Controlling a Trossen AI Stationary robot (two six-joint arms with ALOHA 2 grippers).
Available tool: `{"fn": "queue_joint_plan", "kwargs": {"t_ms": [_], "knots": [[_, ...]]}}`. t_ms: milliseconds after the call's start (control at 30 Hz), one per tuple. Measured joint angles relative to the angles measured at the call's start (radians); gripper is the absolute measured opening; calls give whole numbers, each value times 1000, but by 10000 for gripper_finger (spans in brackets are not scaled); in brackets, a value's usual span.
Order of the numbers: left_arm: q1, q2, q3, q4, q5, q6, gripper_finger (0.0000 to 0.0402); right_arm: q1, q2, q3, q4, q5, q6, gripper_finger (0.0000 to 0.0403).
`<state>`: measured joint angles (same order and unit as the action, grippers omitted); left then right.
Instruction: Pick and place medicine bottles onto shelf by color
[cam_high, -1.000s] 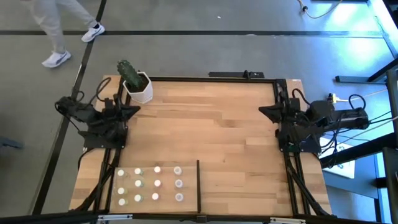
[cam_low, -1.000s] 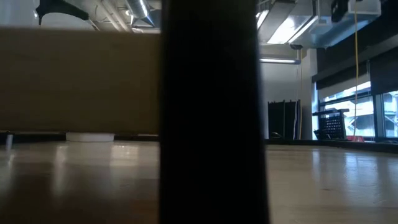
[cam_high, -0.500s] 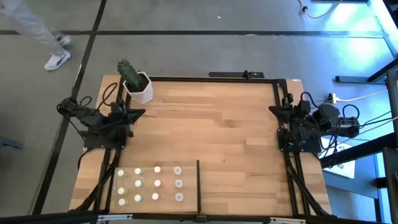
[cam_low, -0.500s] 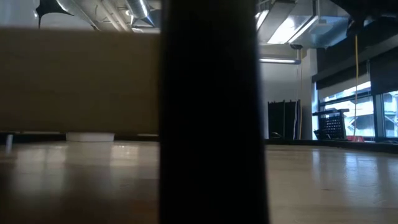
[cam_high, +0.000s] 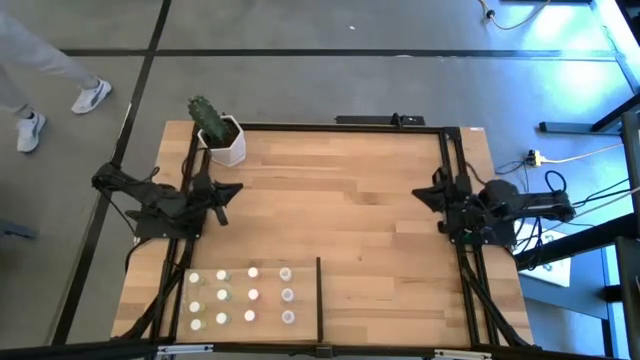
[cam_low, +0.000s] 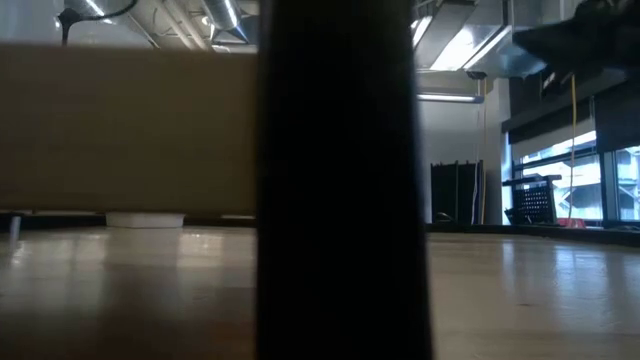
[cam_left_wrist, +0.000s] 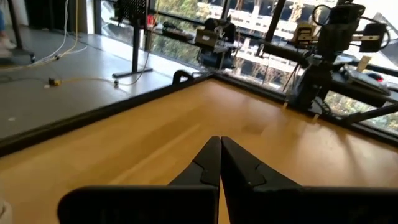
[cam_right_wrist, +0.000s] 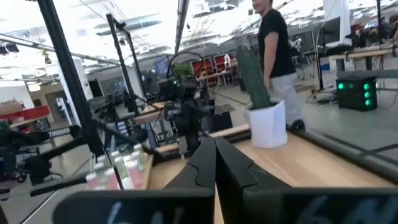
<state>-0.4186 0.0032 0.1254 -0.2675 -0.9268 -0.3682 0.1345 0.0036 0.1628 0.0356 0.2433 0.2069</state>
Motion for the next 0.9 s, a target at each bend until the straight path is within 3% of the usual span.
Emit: {"fn": "queue_joint_plan", "kwargs": {"t_ms": [200, 400, 900], "knots": [[11, 3, -30, 1, 2, 10, 0, -2, 1, -155, 151, 2, -6, 1], [11, 1, -30, -3, -4, 130, 0, -17, 10, -156, 96, 26, -5, 7], [11, 3, -30, -5, -5, 140, 0, -23, 13, -156, 39, 77, -7, 18]]}}
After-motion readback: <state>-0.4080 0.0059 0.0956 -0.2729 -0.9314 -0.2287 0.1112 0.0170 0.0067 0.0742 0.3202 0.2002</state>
